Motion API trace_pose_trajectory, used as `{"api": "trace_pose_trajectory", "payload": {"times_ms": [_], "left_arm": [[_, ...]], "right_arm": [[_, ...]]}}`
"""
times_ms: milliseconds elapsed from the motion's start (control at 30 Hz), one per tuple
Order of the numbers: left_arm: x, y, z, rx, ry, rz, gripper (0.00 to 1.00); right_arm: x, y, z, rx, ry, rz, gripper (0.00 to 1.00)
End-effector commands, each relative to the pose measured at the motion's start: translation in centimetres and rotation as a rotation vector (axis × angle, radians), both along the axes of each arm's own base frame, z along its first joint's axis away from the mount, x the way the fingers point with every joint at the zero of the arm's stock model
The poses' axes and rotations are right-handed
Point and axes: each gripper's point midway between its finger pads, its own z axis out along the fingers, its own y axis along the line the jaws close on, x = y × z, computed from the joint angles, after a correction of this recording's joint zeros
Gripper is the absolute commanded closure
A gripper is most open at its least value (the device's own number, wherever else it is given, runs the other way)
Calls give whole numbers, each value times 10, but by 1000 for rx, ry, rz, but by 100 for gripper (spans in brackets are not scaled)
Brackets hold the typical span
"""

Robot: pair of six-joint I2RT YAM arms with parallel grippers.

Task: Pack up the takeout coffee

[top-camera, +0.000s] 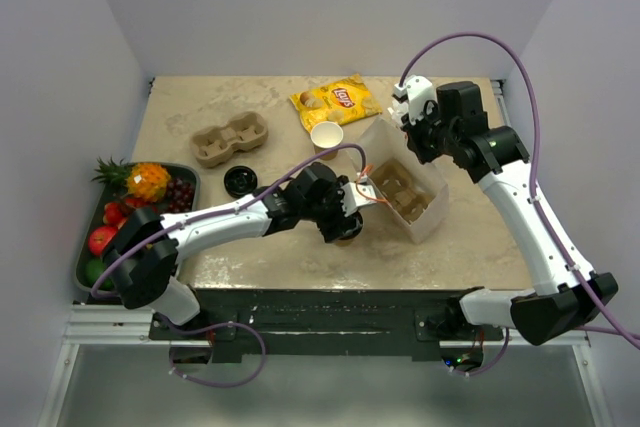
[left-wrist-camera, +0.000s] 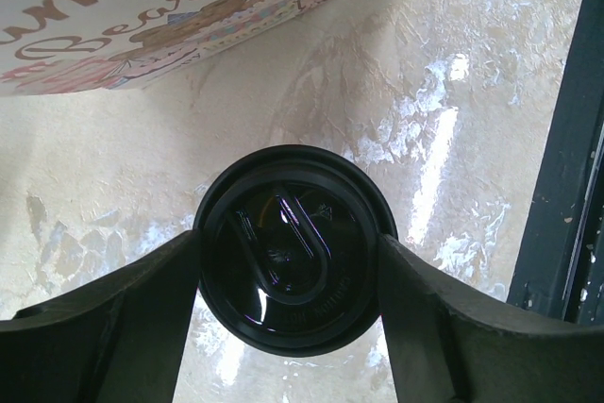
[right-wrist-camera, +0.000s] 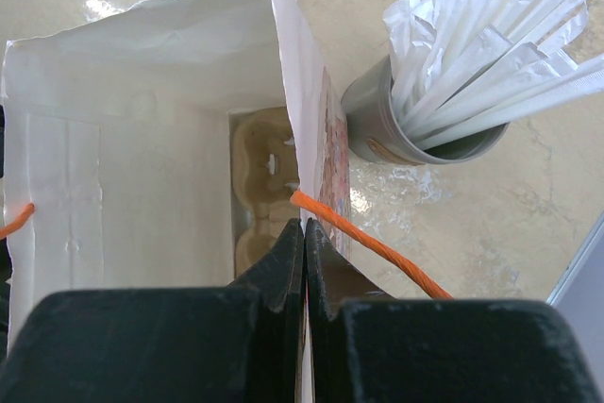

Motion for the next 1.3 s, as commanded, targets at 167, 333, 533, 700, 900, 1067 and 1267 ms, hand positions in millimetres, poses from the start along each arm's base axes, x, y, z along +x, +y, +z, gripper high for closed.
{"api": "trace_pose_trajectory", "payload": {"times_ms": [167,333,533,700,900,1067,1267], "left_arm": [[-19,13,36,-116,-65,-63,53],[-30,15,100,-268,-172,-132,55],[-49,21,210,-519,-355,-203,59],[-57,28,304,-715,-472,-194,61],[-69,35,372,-870,-519,-199,61],[-66,24,380,-915,-532,-224,61],[-77,2,387,-973,-559,-293,62]], "right_arm": [[11,-4,22,-26,-90,10,100],[17,-1,43,-88,-154,80,100],[7,22,41,-203,-190,193,100],[-15,44,23,-195,-107,275,100],[-23,56,-2,-170,-29,291,100],[-14,61,-3,-148,-19,259,100],[-5,63,7,-132,-43,219,100]]}}
